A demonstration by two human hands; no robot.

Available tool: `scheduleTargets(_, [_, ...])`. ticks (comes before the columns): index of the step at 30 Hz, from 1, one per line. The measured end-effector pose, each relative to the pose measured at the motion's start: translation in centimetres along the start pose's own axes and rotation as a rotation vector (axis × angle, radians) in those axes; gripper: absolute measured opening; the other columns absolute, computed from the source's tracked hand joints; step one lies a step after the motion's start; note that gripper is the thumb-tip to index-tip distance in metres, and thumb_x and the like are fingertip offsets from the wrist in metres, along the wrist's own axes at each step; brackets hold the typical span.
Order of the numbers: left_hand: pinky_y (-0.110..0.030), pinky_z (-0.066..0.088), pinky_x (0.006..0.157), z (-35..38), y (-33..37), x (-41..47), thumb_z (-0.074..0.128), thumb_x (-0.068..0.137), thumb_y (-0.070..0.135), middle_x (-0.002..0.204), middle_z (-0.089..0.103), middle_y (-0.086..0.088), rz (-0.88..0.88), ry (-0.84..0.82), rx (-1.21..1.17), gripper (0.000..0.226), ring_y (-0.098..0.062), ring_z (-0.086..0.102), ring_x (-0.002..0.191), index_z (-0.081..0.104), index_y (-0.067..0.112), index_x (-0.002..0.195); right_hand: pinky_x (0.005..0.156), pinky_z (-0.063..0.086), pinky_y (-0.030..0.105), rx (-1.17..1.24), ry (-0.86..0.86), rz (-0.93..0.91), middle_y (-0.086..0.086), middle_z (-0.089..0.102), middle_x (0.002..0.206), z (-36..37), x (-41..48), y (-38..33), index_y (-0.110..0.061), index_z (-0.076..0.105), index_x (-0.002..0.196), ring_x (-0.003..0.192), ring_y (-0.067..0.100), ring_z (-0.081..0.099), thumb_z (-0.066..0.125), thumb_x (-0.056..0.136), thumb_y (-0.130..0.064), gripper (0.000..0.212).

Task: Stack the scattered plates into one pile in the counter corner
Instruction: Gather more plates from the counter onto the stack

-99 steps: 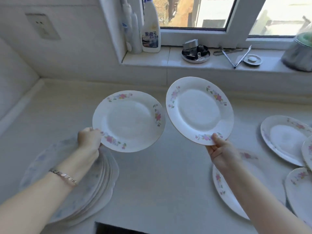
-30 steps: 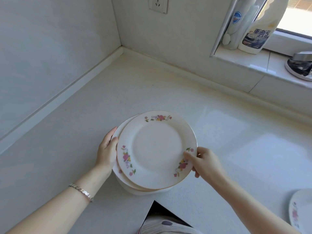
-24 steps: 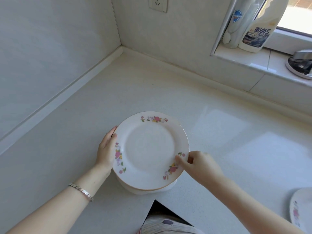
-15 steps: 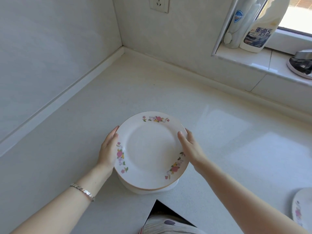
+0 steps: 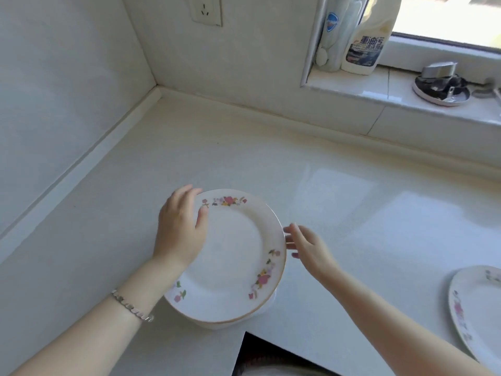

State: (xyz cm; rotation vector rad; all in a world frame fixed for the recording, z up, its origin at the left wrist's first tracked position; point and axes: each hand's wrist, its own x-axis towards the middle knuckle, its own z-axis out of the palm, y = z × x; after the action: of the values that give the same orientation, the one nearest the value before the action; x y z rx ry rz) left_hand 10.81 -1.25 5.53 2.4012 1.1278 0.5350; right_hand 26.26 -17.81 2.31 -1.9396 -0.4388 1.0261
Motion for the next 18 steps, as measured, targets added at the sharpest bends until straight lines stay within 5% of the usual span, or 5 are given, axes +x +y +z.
scheduleTargets(3, [-0.023,0.039,0.085,1.9,5.1,0.9,0.041,0.085,0.018,0.101,0.071,-0.011,0.241,-0.152,-0.086,0.034,-0.028,0.065,0.098,0.07,0.004,0.094,0.087,0.05,0.038,-0.125,0.041,0.053,-0.004,0.068,0.084,-3.5,-1.3,2.4,-0.024,0.059,0.084,0.091,0.019,0.067,0.048,0.093,-0.025,0.015])
scheduleTargets(6, [-0.027,0.044,0.082,4.9,11.0,0.8,0.041,0.092,0.02,0.106,0.071,0.0,0.343,-0.4,-0.044,0.03,-0.023,0.063,0.099,0.067,0.014,0.106,0.08,0.05,0.035,-0.183,0.101,0.113,-0.004,0.068,0.081,-8.0,-3.2,5.2,-0.031,0.057,0.076,0.087,0.02,0.067,0.051,0.091,-0.018,0.02])
scheduleTargets(11, [-0.03,0.045,0.089,12.3,20.3,-1.1,0.037,0.094,0.022,0.118,0.065,-0.003,0.378,-0.783,0.109,0.032,-0.026,0.059,0.109,0.058,0.018,0.118,0.062,0.043,0.022,0.031,0.328,0.179,0.006,0.065,0.077,-16.9,-6.9,9.8,-0.019,0.059,0.078,0.075,0.022,0.061,0.048,0.092,-0.006,0.022])
scheduleTargets(16, [-0.029,0.043,0.092,21.5,27.5,-6.1,0.039,0.092,0.023,0.126,0.059,-0.008,0.254,-1.075,0.169,0.037,-0.027,0.055,0.115,0.048,0.014,0.126,0.066,0.046,0.024,0.201,0.48,0.271,0.009,0.066,0.081,-26.8,-11.7,16.4,-0.007,0.061,0.096,0.073,0.018,0.062,0.047,0.093,-0.006,0.014])
scheduleTargets(18, [-0.029,0.045,0.078,24.7,30.2,-8.2,0.043,0.089,0.019,0.097,0.064,-0.01,0.071,-1.119,0.076,0.017,-0.027,0.06,0.093,0.054,0.012,0.1,0.07,0.048,0.026,0.272,0.526,0.318,0.008,0.067,0.082,-30.5,-13.5,19.0,-0.008,0.06,0.098,0.077,0.021,0.063,0.046,0.094,-0.007,0.015])
